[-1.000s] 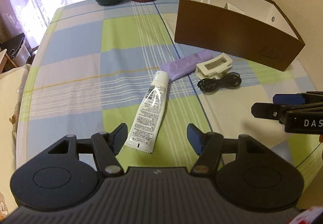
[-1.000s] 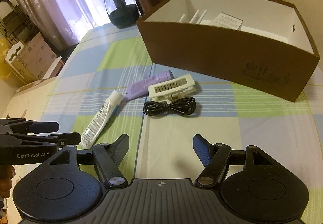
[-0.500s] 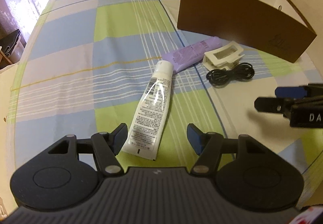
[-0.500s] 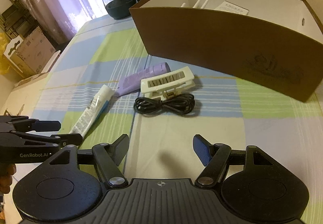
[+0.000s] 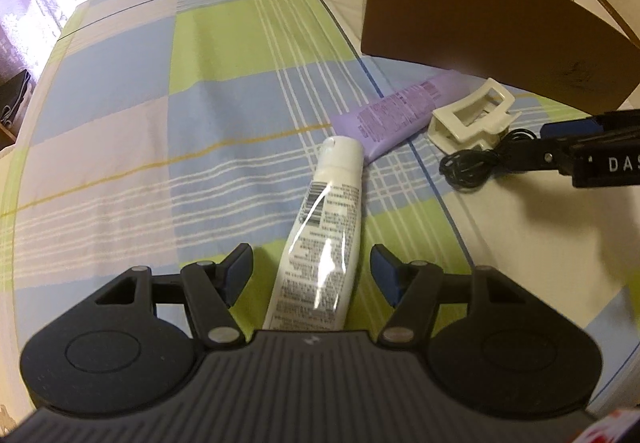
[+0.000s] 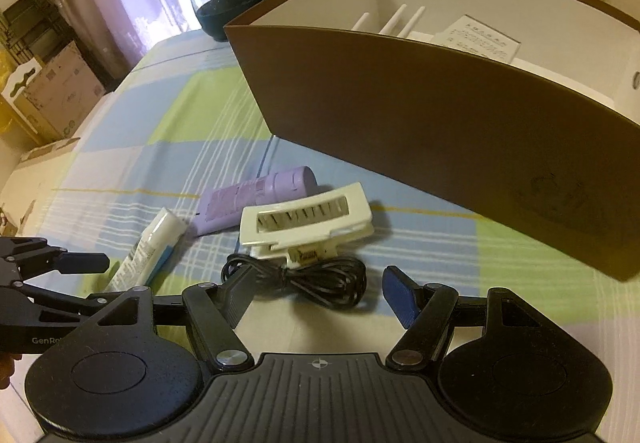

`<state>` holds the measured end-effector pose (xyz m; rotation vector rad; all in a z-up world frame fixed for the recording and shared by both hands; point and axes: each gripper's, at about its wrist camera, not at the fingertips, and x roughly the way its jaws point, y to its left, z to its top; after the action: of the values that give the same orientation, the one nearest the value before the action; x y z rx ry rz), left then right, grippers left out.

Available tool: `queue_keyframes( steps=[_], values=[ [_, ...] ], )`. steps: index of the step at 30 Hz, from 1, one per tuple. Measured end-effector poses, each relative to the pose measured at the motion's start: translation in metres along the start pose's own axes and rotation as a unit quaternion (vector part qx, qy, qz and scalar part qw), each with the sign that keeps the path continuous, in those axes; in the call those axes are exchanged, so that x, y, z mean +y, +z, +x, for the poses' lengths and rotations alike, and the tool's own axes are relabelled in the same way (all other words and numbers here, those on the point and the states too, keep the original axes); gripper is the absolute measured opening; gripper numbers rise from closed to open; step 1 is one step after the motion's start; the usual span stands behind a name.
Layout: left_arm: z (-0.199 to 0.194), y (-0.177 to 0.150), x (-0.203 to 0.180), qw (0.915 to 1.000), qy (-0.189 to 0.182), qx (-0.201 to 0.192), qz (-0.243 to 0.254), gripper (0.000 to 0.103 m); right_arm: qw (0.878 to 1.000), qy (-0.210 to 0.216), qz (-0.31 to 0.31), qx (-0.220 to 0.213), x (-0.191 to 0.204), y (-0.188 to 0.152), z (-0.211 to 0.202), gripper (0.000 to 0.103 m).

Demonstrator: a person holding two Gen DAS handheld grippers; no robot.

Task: Organize rigid objects
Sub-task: 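Grasp the white cream tube with the left tool while the right tool grasps the black cable, then lift the cream tube with the left tool while the right tool lifts the cable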

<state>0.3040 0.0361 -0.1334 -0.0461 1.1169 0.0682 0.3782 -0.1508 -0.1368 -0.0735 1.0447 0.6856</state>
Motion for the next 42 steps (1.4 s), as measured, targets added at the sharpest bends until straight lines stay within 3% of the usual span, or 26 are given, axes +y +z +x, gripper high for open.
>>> queue_keyframes(
  steps=[11, 15, 19, 23, 32, 42],
  values=[
    [0.012, 0.009, 0.0, 0.9997, 0.002, -0.005, 0.026, 0.061, 0.998, 0.027, -0.049, 0.009, -0.002, 0.005, 0.018, 0.067],
    [0.011, 0.007, -0.002, 0.9993, 0.0, -0.01, 0.035, 0.056, 0.996, 0.02, -0.085, 0.009, 0.007, -0.006, 0.013, 0.05],
    [0.007, 0.003, -0.006, 0.9989, -0.009, -0.016, 0.044, 0.038, 0.991, 0.009, -0.13, 0.021, 0.02, -0.026, 0.008, 0.032],
    [0.003, -0.004, -0.009, 0.9991, -0.006, -0.017, 0.037, 0.037, 0.988, 0.005, -0.15, 0.022, 0.033, -0.045, -0.001, 0.023],
    [-0.012, -0.024, -0.019, 0.9998, 0.0, 0.003, 0.021, 0.037, 0.992, -0.004, -0.12, 0.039, 0.051, -0.069, -0.013, 0.022],
    [-0.026, -0.042, -0.027, 0.9998, -0.004, 0.018, 0.007, 0.041, 0.99, 0.008, -0.13, 0.06, 0.071, -0.082, -0.019, 0.026]
  ],
)
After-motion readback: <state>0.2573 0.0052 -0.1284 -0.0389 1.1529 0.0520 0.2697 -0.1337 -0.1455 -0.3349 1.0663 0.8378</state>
